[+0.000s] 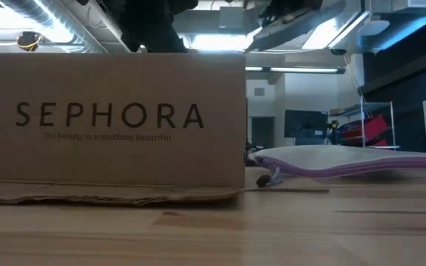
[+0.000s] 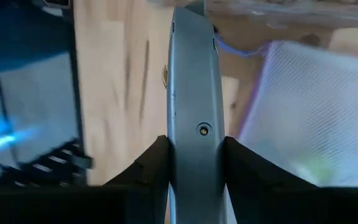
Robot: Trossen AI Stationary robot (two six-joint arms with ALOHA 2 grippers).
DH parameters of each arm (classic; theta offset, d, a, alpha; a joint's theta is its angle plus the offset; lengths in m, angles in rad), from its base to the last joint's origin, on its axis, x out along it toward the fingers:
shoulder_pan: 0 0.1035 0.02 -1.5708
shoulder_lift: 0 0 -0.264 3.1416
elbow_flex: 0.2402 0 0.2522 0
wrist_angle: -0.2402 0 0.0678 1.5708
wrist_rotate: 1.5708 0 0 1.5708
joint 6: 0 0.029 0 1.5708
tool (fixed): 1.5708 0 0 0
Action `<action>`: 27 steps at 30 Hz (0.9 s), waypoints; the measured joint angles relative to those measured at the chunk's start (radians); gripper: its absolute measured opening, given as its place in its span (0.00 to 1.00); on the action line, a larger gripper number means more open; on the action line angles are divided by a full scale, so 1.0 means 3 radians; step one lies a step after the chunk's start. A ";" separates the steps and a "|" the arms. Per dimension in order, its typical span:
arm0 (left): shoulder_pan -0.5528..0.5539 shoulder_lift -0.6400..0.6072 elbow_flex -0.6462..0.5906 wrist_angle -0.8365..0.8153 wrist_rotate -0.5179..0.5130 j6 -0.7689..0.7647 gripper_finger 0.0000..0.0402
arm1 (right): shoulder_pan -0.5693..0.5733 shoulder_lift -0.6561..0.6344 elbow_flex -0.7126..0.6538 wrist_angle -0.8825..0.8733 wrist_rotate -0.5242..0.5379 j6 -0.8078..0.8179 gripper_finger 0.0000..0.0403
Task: Unpack boxes
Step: Break down the cardboard box using a cutter until it is fully flat
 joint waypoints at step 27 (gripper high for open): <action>-0.0132 0.0038 -0.0010 0.0335 0.0246 0.0647 0.59 | 0.0174 0.0114 0.0005 0.0002 -0.0822 0.1369 0.26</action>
